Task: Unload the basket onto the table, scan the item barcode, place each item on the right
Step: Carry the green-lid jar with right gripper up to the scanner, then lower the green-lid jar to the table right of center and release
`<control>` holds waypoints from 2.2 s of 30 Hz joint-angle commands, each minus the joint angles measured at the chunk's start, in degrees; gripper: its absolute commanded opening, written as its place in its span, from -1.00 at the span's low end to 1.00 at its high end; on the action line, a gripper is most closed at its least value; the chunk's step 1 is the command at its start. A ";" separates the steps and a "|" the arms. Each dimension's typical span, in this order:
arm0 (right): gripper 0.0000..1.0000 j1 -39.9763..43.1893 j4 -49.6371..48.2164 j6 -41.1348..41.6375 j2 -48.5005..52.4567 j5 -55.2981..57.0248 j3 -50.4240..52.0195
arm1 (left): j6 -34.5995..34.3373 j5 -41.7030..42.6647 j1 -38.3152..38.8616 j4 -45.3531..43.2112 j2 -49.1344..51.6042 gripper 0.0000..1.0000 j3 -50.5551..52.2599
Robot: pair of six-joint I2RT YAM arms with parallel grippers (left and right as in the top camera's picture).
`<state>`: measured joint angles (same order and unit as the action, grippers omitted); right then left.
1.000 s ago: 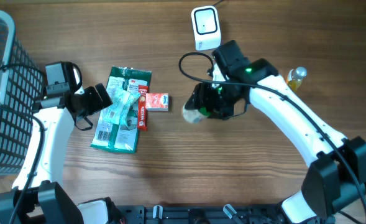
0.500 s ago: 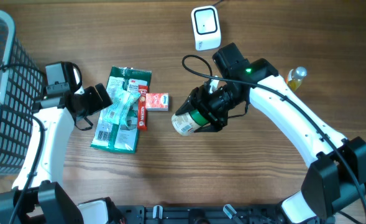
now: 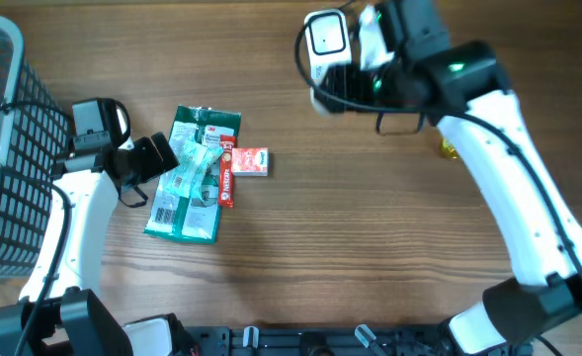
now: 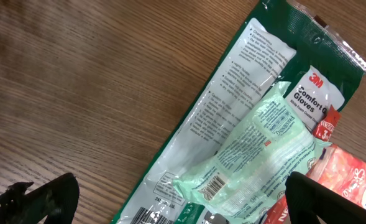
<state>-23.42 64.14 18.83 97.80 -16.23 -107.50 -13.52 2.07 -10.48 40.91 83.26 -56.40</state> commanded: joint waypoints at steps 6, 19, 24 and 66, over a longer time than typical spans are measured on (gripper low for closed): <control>-0.91 -0.17 -12.81 -10.19 7.85 10.29 -1.53 | 1.14 0.46 0.20 0.00 0.22 1.00 0.24; -0.91 -0.15 -48.11 -14.19 26.58 28.09 -1.53 | 1.14 0.46 0.20 0.00 0.22 1.00 0.24; -0.91 0.52 -55.52 -12.20 30.56 30.38 -1.53 | 1.14 0.46 0.20 0.00 0.22 1.00 0.24; -0.92 2.89 -54.60 -7.52 24.13 26.05 -1.57 | 1.14 0.46 0.20 0.00 0.22 1.00 0.24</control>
<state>-20.88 2.17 12.49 133.73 10.13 -108.14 -13.52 2.07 -10.48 40.95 83.26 -56.40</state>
